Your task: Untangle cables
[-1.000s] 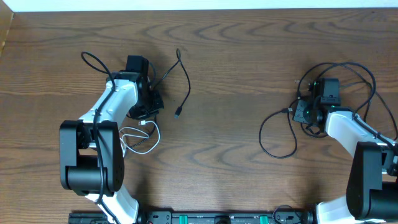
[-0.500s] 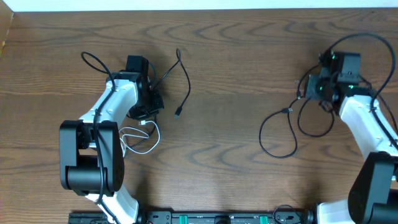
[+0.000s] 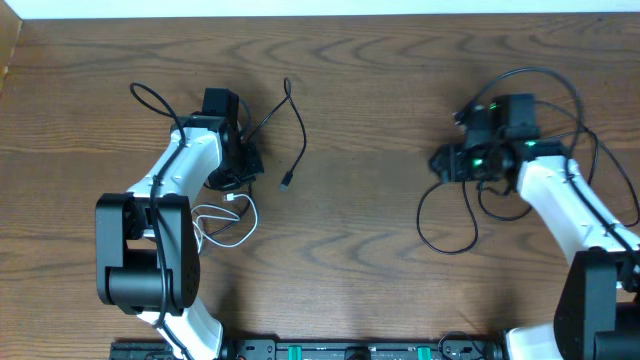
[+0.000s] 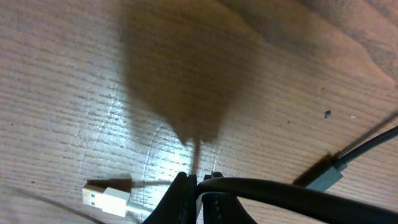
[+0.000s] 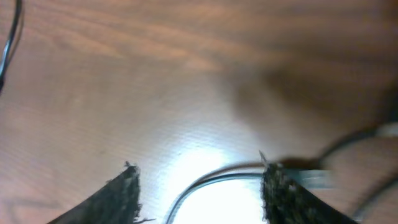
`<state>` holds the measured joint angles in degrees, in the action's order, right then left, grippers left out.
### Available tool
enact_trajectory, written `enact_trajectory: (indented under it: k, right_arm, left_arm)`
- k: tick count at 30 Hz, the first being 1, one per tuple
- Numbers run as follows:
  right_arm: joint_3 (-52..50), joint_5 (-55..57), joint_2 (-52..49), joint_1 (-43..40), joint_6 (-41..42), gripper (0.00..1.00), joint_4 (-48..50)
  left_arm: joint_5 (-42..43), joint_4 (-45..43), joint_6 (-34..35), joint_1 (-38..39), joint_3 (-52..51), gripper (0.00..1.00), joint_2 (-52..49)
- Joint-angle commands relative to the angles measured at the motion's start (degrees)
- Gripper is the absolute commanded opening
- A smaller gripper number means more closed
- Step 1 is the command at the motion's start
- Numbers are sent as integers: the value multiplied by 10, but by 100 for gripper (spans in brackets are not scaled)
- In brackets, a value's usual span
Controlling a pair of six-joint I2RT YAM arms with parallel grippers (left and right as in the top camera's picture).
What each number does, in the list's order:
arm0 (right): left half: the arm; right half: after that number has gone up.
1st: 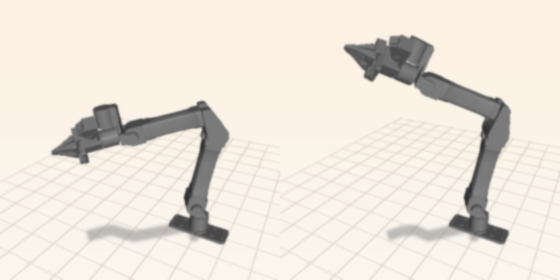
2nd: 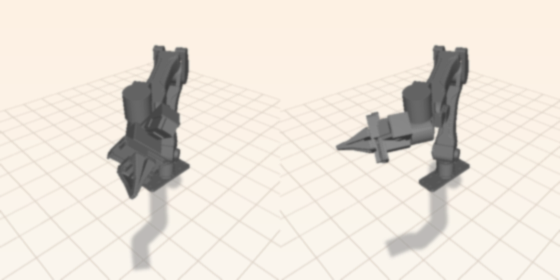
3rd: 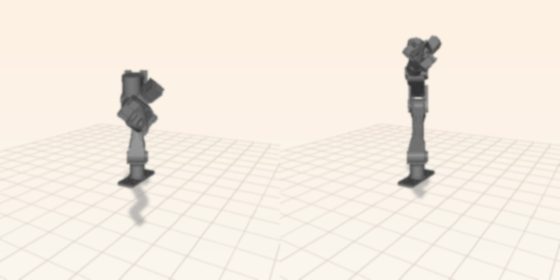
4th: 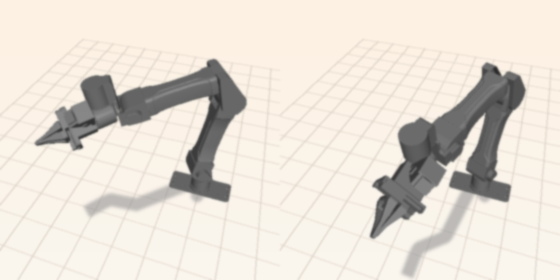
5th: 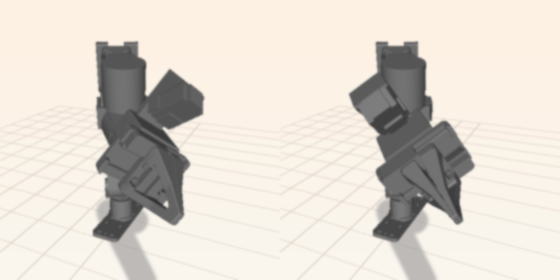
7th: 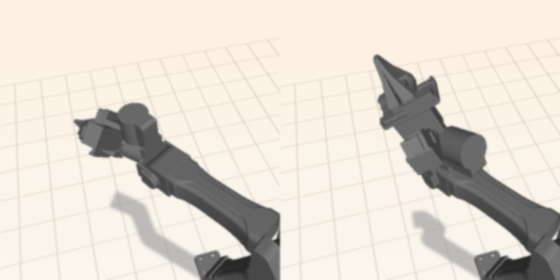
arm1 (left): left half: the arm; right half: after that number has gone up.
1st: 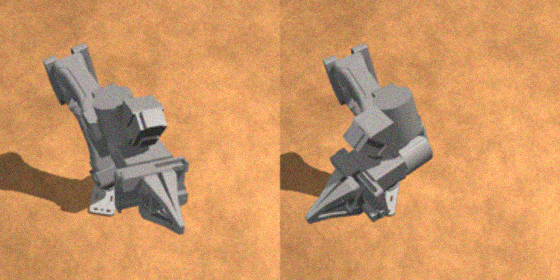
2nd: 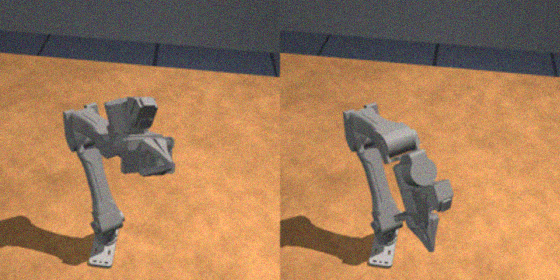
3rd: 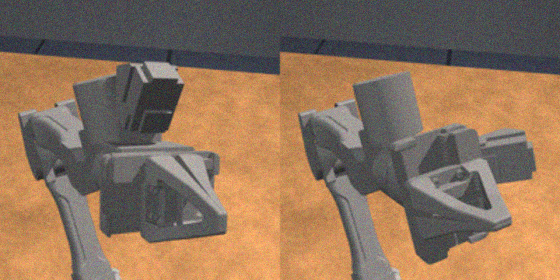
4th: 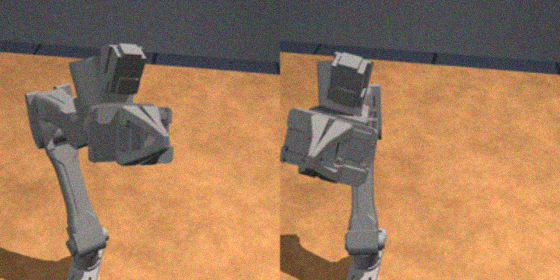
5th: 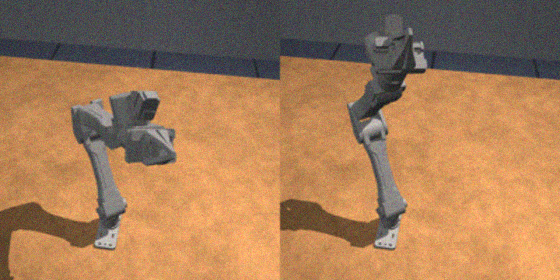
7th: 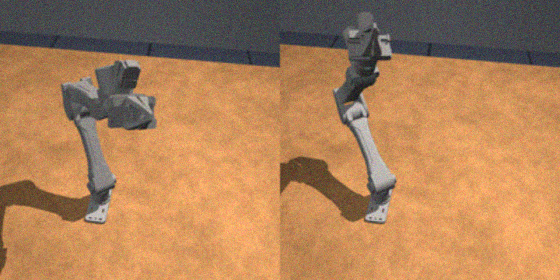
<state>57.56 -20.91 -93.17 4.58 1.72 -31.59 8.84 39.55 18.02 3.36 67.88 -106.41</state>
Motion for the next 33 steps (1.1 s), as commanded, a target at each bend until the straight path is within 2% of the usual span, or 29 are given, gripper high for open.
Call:
enact_trajectory:
  k: [1,6,11,16,17,18,21,22,23,30,33]
  right_arm:
    - [-10,-3,-5,38,-7,64,-10]
    - [-11,73,-8,96,-3,64,-45]
    - [-15,190,-9,166,69,62,-99]
    - [-52,225,-9,209,118,57,-113]
    - [-62,225,-9,215,121,55,-109]
    - [-76,226,-9,222,126,48,-99]
    - [-107,249,-9,230,151,29,-71]
    - [-117,261,-9,229,157,12,-62]
    - [-122,272,-9,228,157,1,-56]
    - [-122,391,-9,189,156,1,-47]
    - [-122,399,-9,144,156,1,-24]
  left_arm:
    - [-5,-7,1,-4,-3,9,-3]
    - [-5,-8,1,-4,-3,14,-3]
    - [-5,-8,1,-4,-3,17,-3]
    - [-5,-8,1,-4,-3,17,-3]
    - [-5,-8,1,-4,-3,17,-3]
    - [-5,-8,1,-4,-3,23,-3]
    - [-5,-8,1,-4,-3,29,-3]
    - [-5,-8,1,-4,-3,31,-3]
    - [-5,-8,1,-4,-3,32,-3]
    - [-5,-6,1,-4,-3,35,-3]
    - [-5,-6,1,-4,-3,41,-3]
